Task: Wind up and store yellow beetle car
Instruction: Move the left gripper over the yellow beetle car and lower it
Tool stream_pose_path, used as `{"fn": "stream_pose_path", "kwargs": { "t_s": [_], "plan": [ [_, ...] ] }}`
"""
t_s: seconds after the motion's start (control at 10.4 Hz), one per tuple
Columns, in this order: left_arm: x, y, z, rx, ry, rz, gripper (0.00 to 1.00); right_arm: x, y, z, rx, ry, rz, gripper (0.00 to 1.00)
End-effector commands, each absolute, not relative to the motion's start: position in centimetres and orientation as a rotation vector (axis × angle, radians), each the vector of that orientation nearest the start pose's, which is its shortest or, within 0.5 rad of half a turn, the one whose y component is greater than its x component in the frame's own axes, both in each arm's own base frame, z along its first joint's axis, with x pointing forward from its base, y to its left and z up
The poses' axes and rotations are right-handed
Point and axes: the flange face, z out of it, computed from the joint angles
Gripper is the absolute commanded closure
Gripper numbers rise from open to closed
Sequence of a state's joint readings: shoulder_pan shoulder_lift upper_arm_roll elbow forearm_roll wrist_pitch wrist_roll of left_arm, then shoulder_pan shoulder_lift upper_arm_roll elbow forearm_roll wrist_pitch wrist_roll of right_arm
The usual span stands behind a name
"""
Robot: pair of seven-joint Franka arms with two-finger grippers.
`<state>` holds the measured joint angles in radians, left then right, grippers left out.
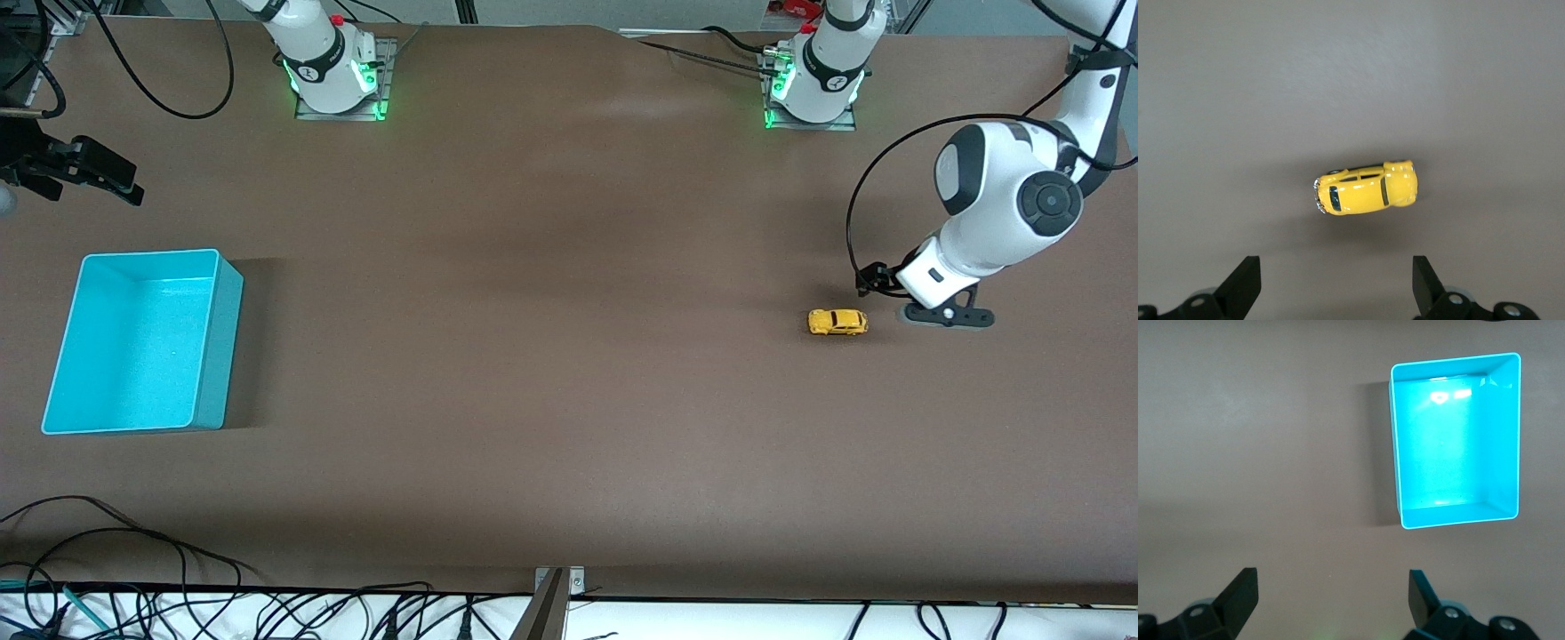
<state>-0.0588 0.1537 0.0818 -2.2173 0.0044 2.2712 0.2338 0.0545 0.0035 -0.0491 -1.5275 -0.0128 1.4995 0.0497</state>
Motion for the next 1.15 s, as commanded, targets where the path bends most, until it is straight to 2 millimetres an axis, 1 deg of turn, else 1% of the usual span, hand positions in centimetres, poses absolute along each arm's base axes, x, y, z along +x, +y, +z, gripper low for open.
{"fn": "stream_pose_path", "kwargs": {
  "t_s": [0.0, 0.29, 0.38, 0.48, 0.58, 0.67, 0.77, 0.86, 1.06],
  "plan": [
    [53.4, 1.5, 27.6, -3.032, 0.832, 0.199, 0.0, 54.9, 0.2, 64.2, -3.154, 0.052, 0.036, 0.0],
    [53.2, 1.5, 26.6, -2.846, 1.396, 0.224, 0.0, 54.9, 0.2, 64.2, -3.154, 0.052, 0.036, 0.0],
    [53.0, 1.4, 25.5, -2.744, 1.615, 0.235, 0.0, 54.9, 0.2, 64.2, -3.154, 0.052, 0.036, 0.0],
    [52.4, 1.2, 24.2, -2.635, 1.785, 0.205, 0.0, 54.9, 0.2, 64.2, -3.154, 0.052, 0.036, 0.0],
    [52.0, 1.2, 23.0, -2.522, 1.917, 0.148, 0.0, 54.9, 0.2, 64.2, -3.154, 0.052, 0.036, 0.0],
    [52.0, 0.9, 22.3, -2.426, 2.014, 0.108, 0.0, 54.9, 0.2, 64.2, -3.154, 0.052, 0.036, 0.0],
    [52.1, 0.6, 21.7, -2.376, 2.068, 0.101, 0.0, 54.9, 0.2, 64.2, -3.154, 0.052, 0.036, 0.0],
    [52.1, 0.1, 21.5, -2.359, 2.084, 0.097, 0.0, 54.9, 0.2, 64.2, -3.154, 0.052, 0.036, 0.0],
    [52.2, -0.6, 20.3, -2.333, 2.102, 0.09, 0.0, 54.9, 0.2, 64.2, -3.154, 0.052, 0.036, 0.0]
  ]
}}
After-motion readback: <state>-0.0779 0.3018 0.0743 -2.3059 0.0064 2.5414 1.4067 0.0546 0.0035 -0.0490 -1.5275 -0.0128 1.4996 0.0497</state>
